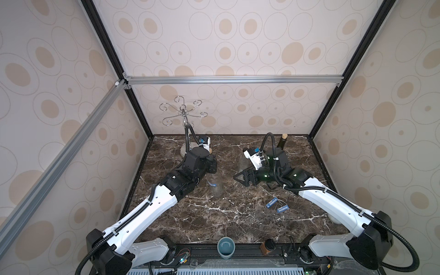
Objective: Remove the label from the bottle
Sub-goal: Adjust the bottle at the center of the board.
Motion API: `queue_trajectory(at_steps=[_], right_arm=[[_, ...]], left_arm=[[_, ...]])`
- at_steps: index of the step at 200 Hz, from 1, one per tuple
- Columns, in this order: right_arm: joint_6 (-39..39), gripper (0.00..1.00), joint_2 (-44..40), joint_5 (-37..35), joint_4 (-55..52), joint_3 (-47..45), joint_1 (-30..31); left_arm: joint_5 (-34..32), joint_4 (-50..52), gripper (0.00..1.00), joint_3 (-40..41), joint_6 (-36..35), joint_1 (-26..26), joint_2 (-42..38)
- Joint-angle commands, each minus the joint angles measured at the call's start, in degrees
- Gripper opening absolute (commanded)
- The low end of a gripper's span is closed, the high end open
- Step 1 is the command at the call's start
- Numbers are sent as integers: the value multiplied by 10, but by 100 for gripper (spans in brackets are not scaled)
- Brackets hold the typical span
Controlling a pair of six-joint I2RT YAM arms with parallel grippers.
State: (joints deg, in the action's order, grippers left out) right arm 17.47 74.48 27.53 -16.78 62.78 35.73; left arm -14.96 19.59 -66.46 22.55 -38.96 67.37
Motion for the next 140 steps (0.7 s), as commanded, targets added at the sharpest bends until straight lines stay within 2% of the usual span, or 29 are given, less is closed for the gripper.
queue_trajectory(at_steps=[1,63,102,140], right_arm=[[-5,87,-7,-8,-8,6,5],[-7,87,-14,-16,-15,2,5],[-8,87,-18,-19,-19,3,6],[-14,87,-28,-26,-29,2,5]], left_arm=[[1,-67,9,-5,21,-3,-8],[10,-73,22,7,24,-4,-3],[22,-75,46,6,21,-4,-4],[67,-80,69,3,6,-3,-3]])
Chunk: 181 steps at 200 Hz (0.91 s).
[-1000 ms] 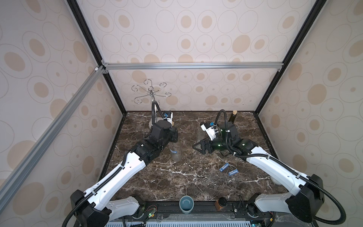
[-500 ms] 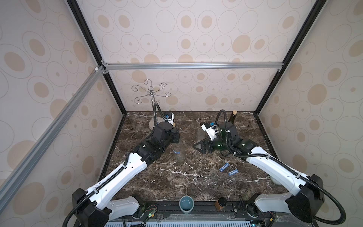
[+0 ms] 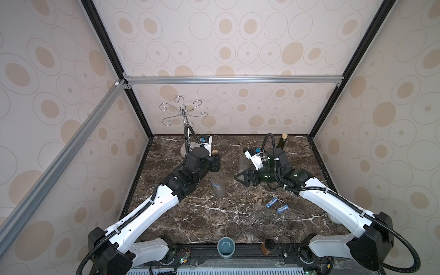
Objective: Remove the label from the bottle
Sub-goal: Adjust the bottle at the center of the board.
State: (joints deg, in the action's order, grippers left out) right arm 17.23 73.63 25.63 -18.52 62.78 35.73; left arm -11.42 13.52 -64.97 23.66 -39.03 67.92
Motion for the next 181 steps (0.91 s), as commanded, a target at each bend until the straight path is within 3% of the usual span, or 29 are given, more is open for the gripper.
queue_trajectory(at_steps=[1,34,82,127,158,181], right_arm=[[-11,87,-20,-7,-12,3,5],[-20,87,-33,-14,-33,7,4],[-23,88,-54,-21,-61,3,-2],[-25,88,-77,-31,-80,0,-6],[-43,89,-74,-10,-110,14,-7],[-52,89,-79,7,-113,15,-7]], left_arm=[[32,-19,70,-12,-5,-2,-9],[71,-8,85,-24,-35,1,-9],[231,-13,100,-29,-96,31,-19],[341,5,100,-42,-152,79,-21],[380,21,100,-45,-200,114,-28],[444,27,100,-39,-236,138,-29]])
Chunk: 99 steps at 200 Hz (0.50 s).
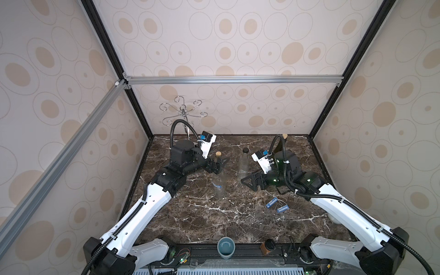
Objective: Remove the label from the bottle
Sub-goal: Adjust the bottle at the center of the board.
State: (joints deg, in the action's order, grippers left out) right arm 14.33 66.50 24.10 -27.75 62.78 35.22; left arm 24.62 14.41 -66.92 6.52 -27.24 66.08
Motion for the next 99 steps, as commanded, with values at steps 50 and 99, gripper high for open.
queue_trajectory(at_steps=[50,99], right_arm=[[-22,89,-15,19,-24,8,-2],[-26,89,-10,15,-28,9,-2]], left_arm=[[194,40,100,-23,-118,61,13],[212,36,98,-23,-146,81,38]])
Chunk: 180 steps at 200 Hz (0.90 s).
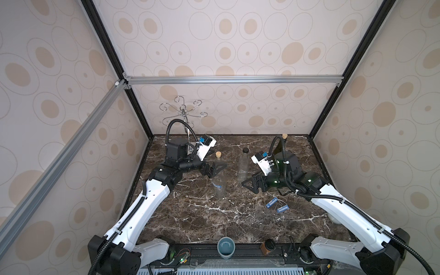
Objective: Remove the label from the bottle
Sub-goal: Adjust the bottle at the center of the board.
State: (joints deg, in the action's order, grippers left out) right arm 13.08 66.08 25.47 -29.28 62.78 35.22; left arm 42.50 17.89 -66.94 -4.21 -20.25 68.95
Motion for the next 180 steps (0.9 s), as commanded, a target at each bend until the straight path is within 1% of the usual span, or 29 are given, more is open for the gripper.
queue_trajectory(at_steps=[1,22,54,73,96,114,130,147,166,180], right_arm=[[-14,89,-6,1,-14,9,-2],[-15,89,-3,0,-12,9,-2],[-15,89,2,-2,-9,9,-2],[-15,89,4,-6,-8,8,-2],[-16,89,4,-9,-8,5,-2],[-18,89,7,-10,-7,4,-2],[-18,89,9,-10,-6,3,-2],[-17,89,11,-10,-4,4,-2],[-17,89,12,-10,-3,8,-3],[-17,89,13,-9,-3,11,-2]], left_arm=[[33,1,97,-24,-39,11,10],[38,-4,94,-31,-46,17,26],[62,-15,80,-48,-48,23,53],[66,-22,76,-51,-48,24,63],[77,-28,64,-50,-46,24,70],[84,-37,45,-43,-41,24,68],[85,-50,33,-33,-33,24,61],[82,-60,27,-23,-26,24,52],[70,-62,23,-21,-19,24,46],[44,-64,20,-24,-9,23,41]])
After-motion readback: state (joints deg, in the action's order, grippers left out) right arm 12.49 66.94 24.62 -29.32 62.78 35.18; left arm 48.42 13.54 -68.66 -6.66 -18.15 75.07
